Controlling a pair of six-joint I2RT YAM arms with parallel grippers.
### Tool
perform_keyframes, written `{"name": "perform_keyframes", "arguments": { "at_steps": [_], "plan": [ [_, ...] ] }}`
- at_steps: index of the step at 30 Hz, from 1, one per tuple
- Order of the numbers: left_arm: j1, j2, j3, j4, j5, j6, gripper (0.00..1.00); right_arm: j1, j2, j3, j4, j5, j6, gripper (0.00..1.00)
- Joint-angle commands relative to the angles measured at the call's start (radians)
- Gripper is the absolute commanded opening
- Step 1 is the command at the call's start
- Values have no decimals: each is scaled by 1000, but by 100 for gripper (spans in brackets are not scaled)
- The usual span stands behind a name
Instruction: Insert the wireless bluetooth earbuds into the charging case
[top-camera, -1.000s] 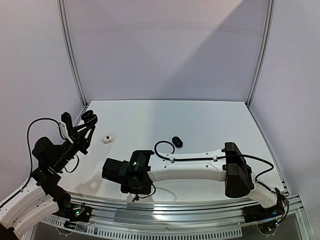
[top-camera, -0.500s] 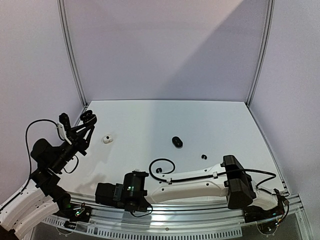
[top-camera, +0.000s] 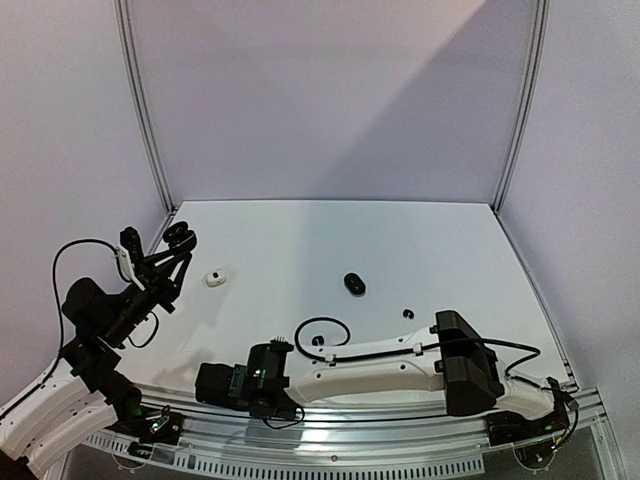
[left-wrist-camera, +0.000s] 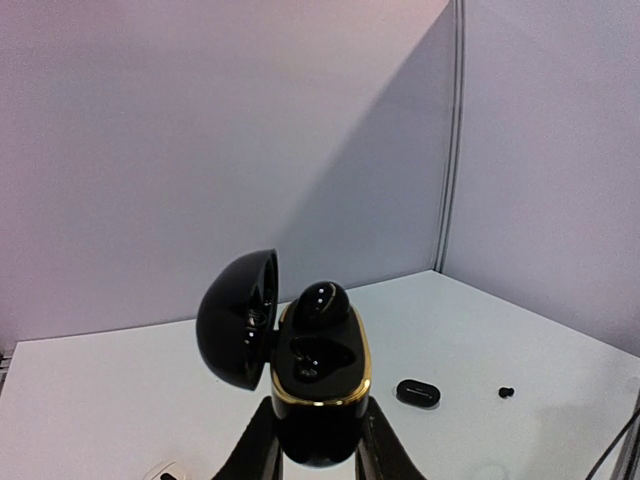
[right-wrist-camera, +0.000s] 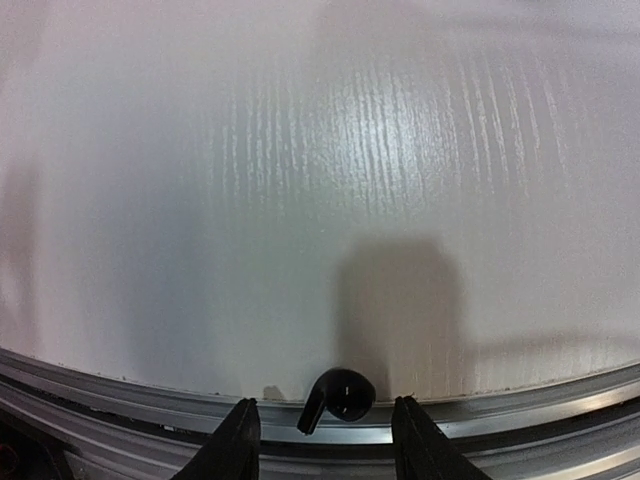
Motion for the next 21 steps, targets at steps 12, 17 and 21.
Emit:
{"name": "perform_keyframes", "arguments": {
  "at_steps": [12, 17, 21],
  "plan": [
    [-3, 1, -18, 11, -16, -2, 0, -16, 53, -11, 11, 9, -35, 32],
    [2, 0, -20, 12, -15, -2, 0, -21, 56, -24, 17, 20, -41, 28],
    [4, -1, -18, 12, -14, -2, 0, -29, 59, -31, 26, 21, -55, 22]
  ]
}}
